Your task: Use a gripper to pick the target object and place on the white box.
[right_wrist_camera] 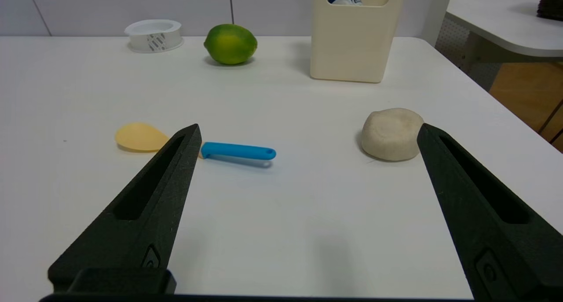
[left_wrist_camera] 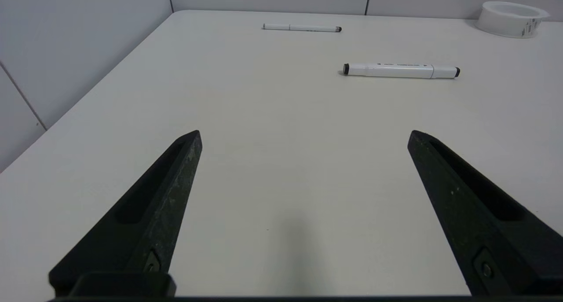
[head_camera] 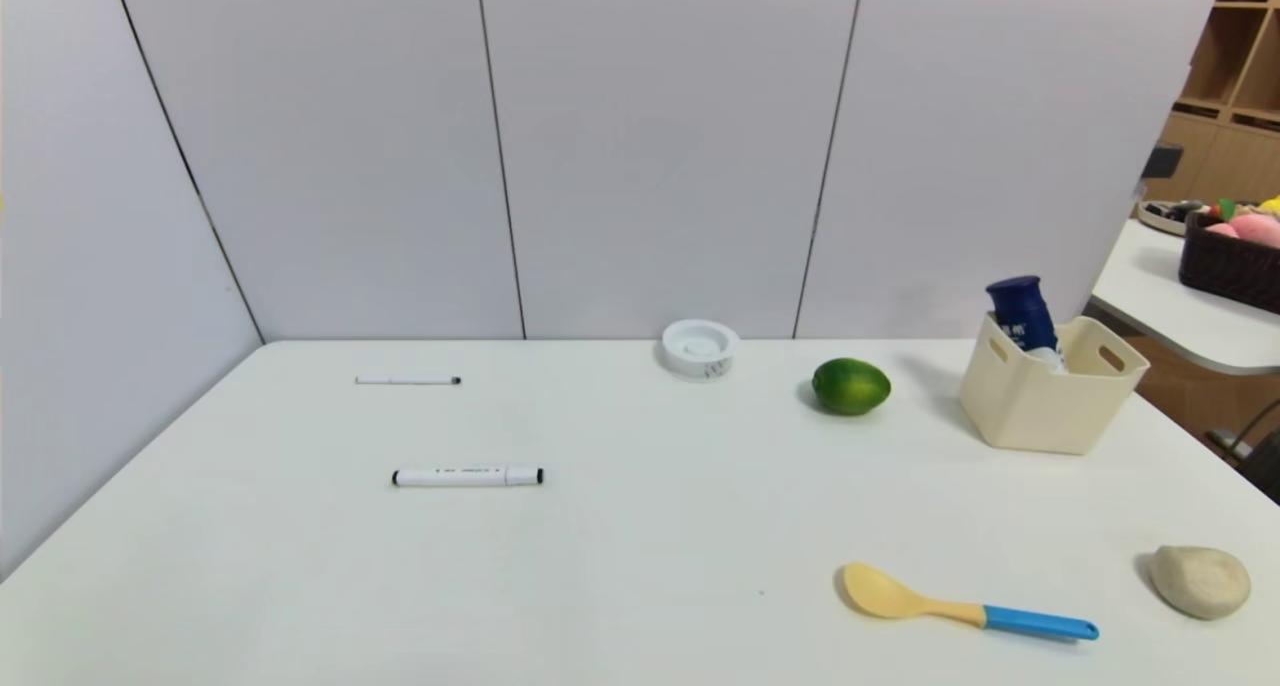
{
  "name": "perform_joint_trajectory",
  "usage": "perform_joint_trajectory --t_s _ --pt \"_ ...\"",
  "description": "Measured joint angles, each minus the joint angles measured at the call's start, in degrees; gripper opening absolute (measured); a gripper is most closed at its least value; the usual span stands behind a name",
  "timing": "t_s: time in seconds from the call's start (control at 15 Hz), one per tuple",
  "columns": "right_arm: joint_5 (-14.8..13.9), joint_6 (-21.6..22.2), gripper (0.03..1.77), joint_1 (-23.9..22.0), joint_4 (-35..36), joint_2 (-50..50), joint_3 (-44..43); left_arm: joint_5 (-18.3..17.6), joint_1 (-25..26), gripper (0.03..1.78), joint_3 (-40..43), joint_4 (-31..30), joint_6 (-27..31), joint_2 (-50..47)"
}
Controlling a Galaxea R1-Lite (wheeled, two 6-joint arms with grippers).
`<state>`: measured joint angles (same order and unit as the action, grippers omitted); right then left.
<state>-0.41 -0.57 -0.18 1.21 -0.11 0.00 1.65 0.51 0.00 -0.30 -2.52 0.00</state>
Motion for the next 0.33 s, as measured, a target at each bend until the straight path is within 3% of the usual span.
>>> perform_joint_trajectory --t_s 0.2,0.33 --pt "0.1 0.2 1.69 0.0 0.0 0.0 0.0 0.0 0.0 1.69 0.0 0.0 0.0 0.0" --pt "-0.7 3.1 1.69 0.0 0.0 0.0 0.0 0.0 0.0 1.69 0.0 0.0 0.0 0.0"
